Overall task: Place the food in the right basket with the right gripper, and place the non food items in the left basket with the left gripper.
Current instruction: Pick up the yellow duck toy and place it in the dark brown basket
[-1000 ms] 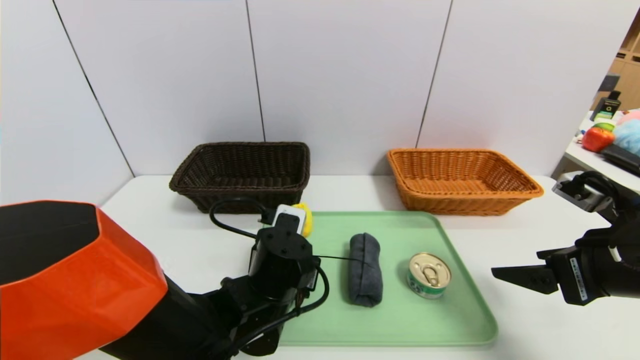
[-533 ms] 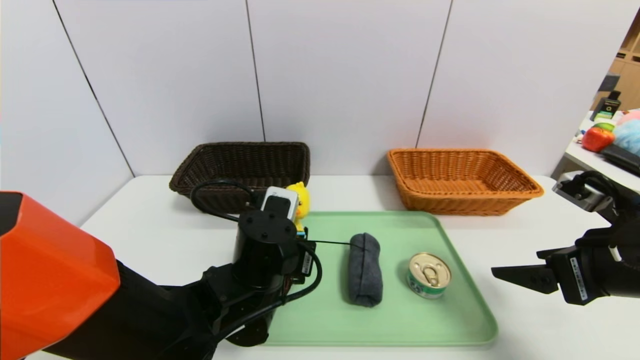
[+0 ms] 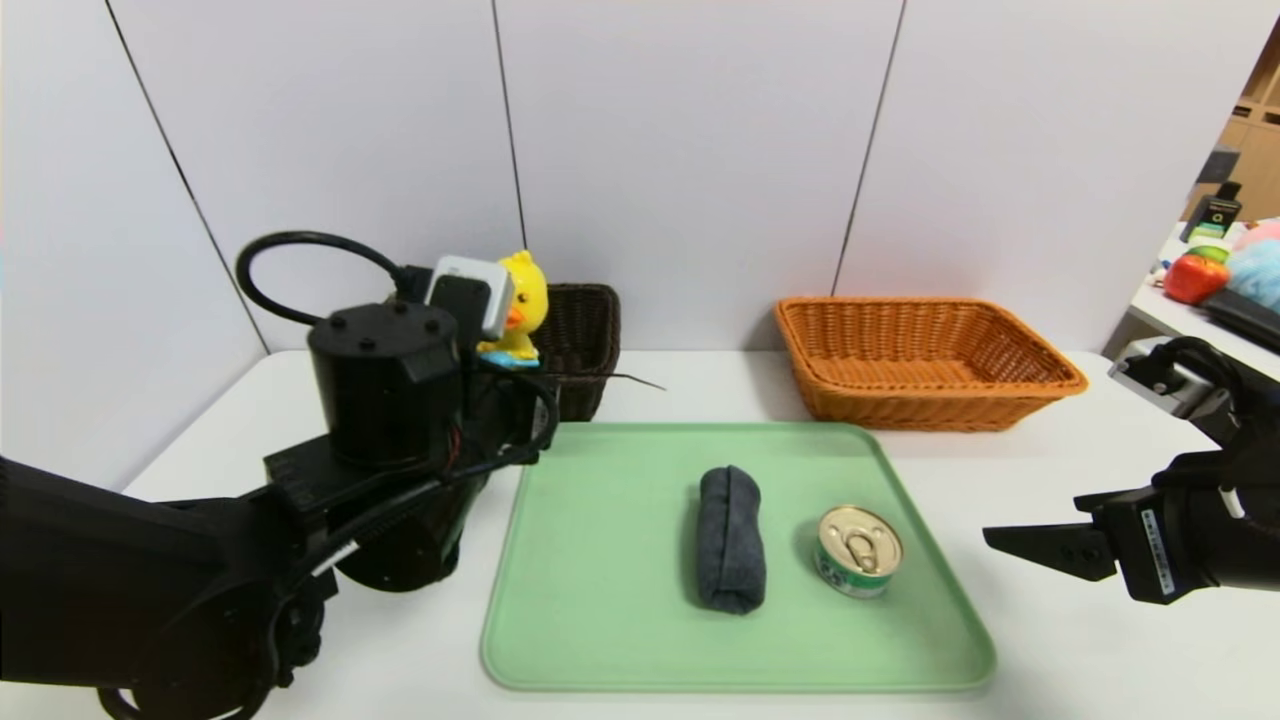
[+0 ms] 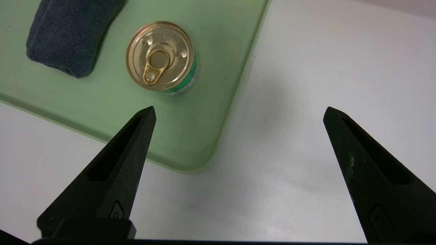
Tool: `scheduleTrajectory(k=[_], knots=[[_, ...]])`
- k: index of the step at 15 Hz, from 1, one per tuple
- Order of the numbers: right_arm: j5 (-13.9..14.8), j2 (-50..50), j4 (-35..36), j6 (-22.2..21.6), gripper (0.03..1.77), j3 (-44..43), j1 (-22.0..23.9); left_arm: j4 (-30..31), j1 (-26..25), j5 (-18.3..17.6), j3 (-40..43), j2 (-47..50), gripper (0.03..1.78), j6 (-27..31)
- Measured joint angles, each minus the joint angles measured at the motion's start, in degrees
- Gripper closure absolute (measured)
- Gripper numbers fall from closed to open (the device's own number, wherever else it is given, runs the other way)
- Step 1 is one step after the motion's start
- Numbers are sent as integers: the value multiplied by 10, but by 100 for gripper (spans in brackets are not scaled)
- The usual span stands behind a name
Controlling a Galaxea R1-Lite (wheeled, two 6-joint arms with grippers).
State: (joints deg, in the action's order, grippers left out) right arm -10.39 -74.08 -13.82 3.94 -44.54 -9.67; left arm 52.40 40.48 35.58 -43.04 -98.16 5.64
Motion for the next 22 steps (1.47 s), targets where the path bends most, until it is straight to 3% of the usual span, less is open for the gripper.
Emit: scheduleTrajectory(k=[4, 8, 10, 15, 22], knots=[[0, 1, 0, -1, 10, 0, 1, -62, -56, -9, -58, 32, 98, 18], [2, 3, 0, -1, 10, 2, 1, -97, -149, -80, -125, -9, 98, 17], [3, 4, 0, 0, 10, 3, 1, -96, -179, -96, -160, -51, 98, 18], [4, 6, 0, 1, 10, 1, 1, -93, -203, -139, -241, -149, 98, 15], [6, 9, 0, 0, 10, 5, 2, -94, -223, -148, -315, -248, 98, 13]])
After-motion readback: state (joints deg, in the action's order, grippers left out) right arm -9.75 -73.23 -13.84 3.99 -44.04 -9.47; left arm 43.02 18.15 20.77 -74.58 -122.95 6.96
